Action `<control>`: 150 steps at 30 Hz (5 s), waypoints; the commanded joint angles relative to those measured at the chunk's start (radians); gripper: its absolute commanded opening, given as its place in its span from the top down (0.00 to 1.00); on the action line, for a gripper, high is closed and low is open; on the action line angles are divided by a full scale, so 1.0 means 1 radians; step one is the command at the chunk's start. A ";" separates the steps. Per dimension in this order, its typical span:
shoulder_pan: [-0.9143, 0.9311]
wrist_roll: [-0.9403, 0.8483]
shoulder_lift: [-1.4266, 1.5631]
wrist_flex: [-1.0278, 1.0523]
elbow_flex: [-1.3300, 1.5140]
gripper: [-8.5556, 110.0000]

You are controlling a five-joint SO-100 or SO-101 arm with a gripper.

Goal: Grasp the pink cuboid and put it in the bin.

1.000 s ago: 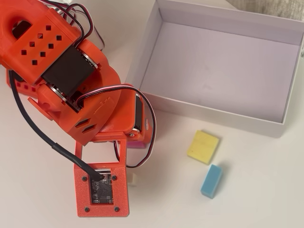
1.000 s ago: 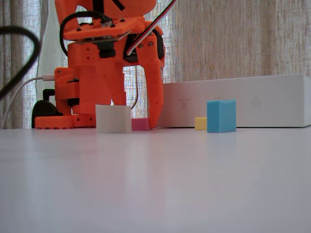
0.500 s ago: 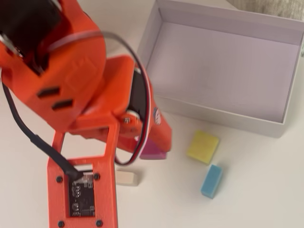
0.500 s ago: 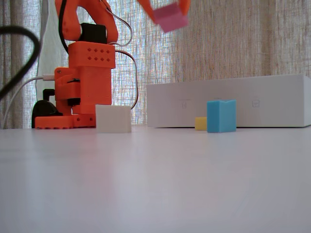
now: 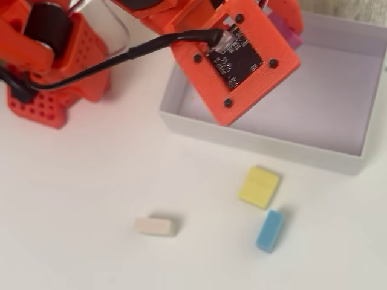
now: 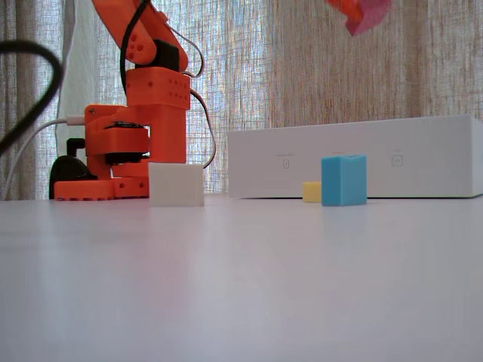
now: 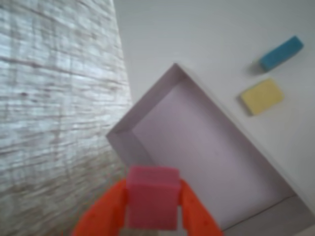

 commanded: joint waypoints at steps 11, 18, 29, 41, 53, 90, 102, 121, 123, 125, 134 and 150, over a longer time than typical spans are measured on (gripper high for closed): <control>0.011 -0.005 0.304 -0.324 0.555 0.66; 0.075 -0.005 0.351 -0.603 0.563 0.66; 0.377 0.285 0.560 -0.703 0.439 0.70; 0.583 0.453 0.950 -0.305 0.733 0.71; 0.632 0.445 1.092 -0.025 0.868 0.81; 0.678 0.425 1.092 0.000 0.986 1.00; 0.678 0.425 1.092 0.000 0.986 1.00; 0.678 0.425 1.092 0.000 0.986 1.00; 0.678 0.425 1.092 0.000 0.986 1.00; 0.678 0.425 1.092 0.000 0.986 1.00; 0.678 0.425 1.092 0.000 0.986 1.00; 0.678 0.425 1.092 0.000 0.986 1.00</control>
